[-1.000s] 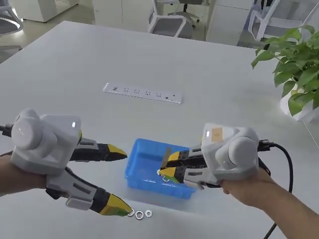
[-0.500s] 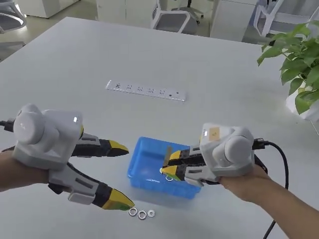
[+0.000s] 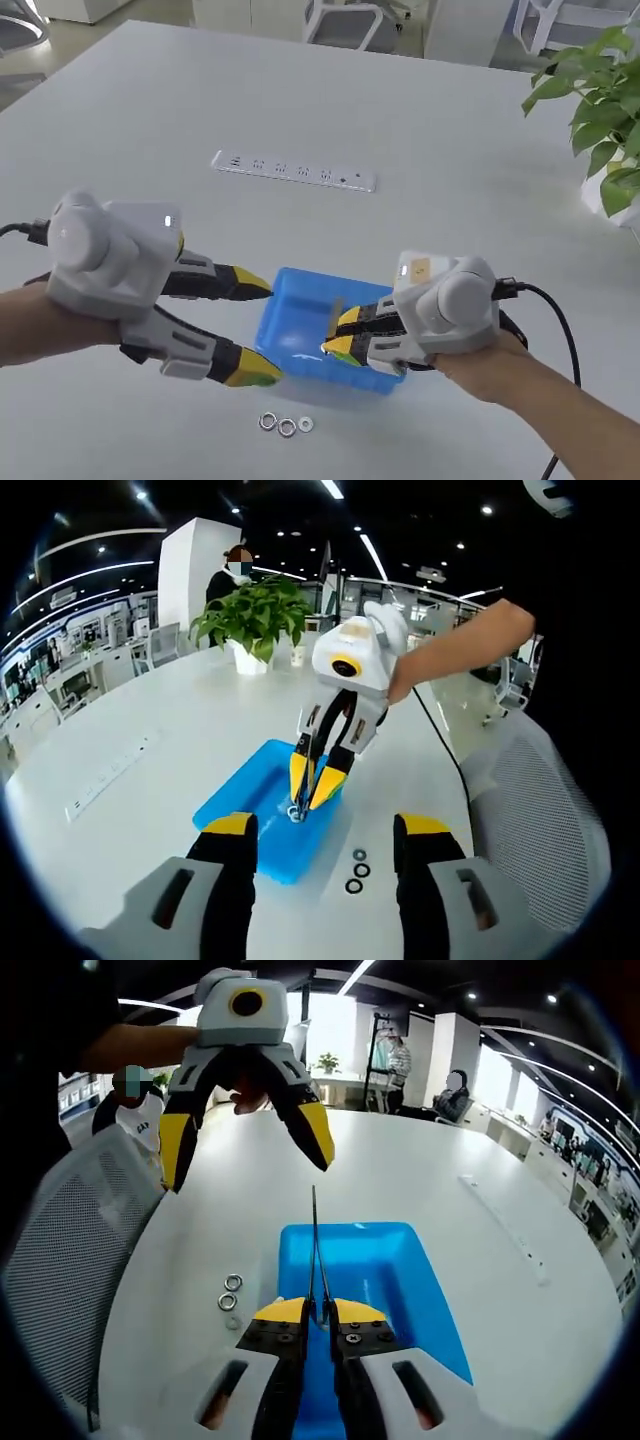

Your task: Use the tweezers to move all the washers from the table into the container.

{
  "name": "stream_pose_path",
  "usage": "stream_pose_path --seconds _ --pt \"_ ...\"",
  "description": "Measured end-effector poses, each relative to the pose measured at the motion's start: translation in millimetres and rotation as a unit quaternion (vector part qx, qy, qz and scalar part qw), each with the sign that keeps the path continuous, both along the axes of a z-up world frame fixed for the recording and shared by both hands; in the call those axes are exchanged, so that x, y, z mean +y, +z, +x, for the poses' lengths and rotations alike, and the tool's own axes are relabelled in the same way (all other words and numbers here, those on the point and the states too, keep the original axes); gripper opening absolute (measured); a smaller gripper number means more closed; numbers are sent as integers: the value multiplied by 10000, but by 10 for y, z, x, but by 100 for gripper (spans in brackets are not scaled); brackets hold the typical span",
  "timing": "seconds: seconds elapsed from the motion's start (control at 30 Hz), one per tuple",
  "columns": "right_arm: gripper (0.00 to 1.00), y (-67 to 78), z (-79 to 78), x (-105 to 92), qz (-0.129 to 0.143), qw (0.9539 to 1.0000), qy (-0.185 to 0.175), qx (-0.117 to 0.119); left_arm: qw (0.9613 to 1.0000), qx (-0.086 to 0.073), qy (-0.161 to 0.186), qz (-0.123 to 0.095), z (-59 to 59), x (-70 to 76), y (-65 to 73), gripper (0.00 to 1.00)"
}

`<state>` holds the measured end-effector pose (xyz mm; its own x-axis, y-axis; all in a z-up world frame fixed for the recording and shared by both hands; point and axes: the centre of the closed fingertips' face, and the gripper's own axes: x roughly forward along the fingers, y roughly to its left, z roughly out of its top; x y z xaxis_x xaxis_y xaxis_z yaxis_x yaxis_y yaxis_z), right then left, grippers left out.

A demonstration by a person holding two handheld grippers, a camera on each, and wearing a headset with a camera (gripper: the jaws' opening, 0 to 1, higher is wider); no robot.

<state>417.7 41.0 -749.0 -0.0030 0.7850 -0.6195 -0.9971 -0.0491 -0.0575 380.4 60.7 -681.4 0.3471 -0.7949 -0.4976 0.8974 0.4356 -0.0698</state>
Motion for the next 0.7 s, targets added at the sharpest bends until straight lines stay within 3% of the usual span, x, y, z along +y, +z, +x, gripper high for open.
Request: stream_pose_path --seconds 0.53,0.7 --pt "9 -141 64 25 -96 9998 -20 173 9997 -190 -133 52 261 -88 1 45" --pt "9 -159 72 24 -124 9997 -26 200 9992 -306 -229 138 350 -126 -19 33"
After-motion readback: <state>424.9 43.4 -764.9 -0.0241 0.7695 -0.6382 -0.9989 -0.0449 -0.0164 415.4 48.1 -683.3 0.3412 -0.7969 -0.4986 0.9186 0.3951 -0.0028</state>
